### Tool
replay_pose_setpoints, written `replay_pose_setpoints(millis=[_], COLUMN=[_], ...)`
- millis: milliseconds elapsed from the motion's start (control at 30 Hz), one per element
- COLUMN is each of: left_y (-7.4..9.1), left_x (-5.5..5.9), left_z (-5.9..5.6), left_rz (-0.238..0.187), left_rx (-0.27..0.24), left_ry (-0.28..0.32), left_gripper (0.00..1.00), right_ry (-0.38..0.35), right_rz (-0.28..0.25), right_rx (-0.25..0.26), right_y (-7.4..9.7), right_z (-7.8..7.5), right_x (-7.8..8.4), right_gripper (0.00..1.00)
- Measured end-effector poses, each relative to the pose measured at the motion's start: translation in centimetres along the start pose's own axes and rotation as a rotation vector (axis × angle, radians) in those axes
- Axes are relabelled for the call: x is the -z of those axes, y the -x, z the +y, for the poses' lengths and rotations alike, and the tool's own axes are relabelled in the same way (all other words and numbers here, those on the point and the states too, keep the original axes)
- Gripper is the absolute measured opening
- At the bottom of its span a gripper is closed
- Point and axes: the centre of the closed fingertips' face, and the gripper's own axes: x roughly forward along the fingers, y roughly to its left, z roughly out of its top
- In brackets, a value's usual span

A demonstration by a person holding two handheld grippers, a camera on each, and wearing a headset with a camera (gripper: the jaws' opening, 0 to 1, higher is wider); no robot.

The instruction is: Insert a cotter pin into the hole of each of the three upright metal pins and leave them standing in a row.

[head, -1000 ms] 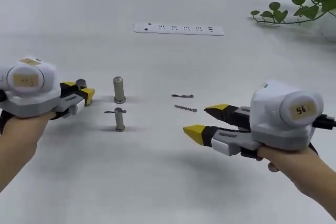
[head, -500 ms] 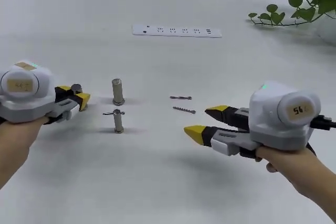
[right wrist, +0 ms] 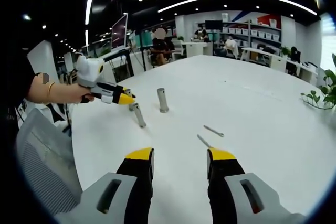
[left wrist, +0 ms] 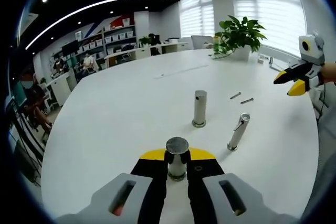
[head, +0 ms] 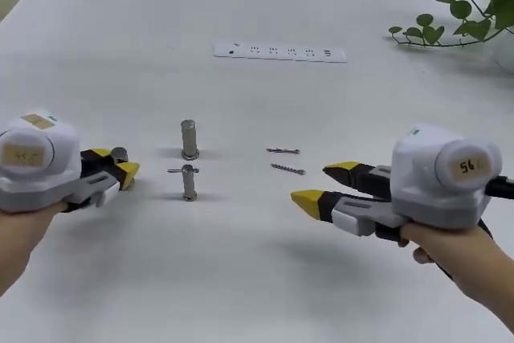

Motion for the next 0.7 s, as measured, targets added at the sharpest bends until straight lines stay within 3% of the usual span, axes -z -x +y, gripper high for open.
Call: replay_pose_setpoints(millis=[367, 700], left_y=[1.7, 2.1], left_x=[0.6, 0.5], left_z=[-2.8, -5.7], left_rz=[0.004, 0.012], left_rx=[0.049, 0.105], left_ry=[-0.009, -0.042], left_gripper=[0.1, 0.1], right_ry=[0.003, 0.003], right_rz=[0.005, 0.015], right_rx=[-0.011, -0.006], right_y=[0.3, 1.0], right_z=[0.5, 0.1], right_x=[0.3, 0.5], right_gripper=[0.36, 0.36])
